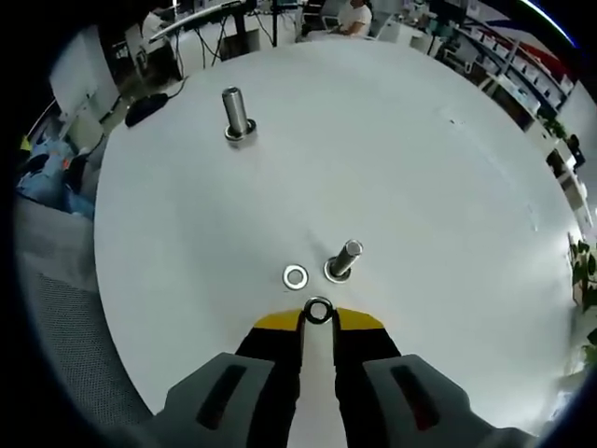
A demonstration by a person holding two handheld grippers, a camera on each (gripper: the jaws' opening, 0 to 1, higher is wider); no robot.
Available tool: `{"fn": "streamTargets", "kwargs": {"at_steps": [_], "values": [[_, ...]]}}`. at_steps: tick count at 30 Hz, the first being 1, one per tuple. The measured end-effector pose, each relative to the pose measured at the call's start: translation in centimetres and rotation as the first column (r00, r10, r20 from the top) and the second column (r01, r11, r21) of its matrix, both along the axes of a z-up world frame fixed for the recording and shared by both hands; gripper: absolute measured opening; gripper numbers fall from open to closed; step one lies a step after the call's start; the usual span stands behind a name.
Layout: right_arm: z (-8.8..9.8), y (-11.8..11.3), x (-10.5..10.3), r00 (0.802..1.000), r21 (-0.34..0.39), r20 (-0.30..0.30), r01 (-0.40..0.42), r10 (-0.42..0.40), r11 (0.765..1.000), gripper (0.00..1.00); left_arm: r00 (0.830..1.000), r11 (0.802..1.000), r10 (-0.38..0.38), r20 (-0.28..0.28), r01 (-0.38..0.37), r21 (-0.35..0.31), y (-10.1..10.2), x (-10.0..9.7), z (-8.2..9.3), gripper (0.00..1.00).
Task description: Place the washer onto the threaded stud by aligning its center hole with the stud, sliding it down to the base, and recovering from edge contact or off-axis alignment until the washer reaches the visible bottom stop.
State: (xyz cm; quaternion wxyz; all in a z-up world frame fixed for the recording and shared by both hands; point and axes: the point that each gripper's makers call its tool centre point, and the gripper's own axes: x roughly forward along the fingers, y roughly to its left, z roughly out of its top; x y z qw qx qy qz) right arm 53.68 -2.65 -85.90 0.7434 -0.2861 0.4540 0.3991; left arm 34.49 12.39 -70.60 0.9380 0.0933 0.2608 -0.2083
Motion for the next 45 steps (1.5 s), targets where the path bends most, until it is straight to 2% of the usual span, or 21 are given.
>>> {"fn": "streamTargets", "kwargs": {"at_steps": [20,30,45], "values": [[3.7,0.0,0.6,0.998,0.031,0.055,0.008,-0.009,0.999,0.13,1.000,1.000,-0.015,0.002,0.015,-0.009,-0.3,0.0,0.1,0.25],[5.2,0.4,1.7,0.996,0.038,0.088,0.002,-0.005,0.999,0.14,1.000,1.000,-0.011,0.001,0.011,-0.016,-0.2,0.0,0.1,0.25],[5.8,1.7,2.5,0.995,0.042,0.101,-0.012,0.008,0.999,0.14,1.000,1.000,-0.010,0.007,0.010,-0.017,-0.2,0.0,0.2,0.25]]}}
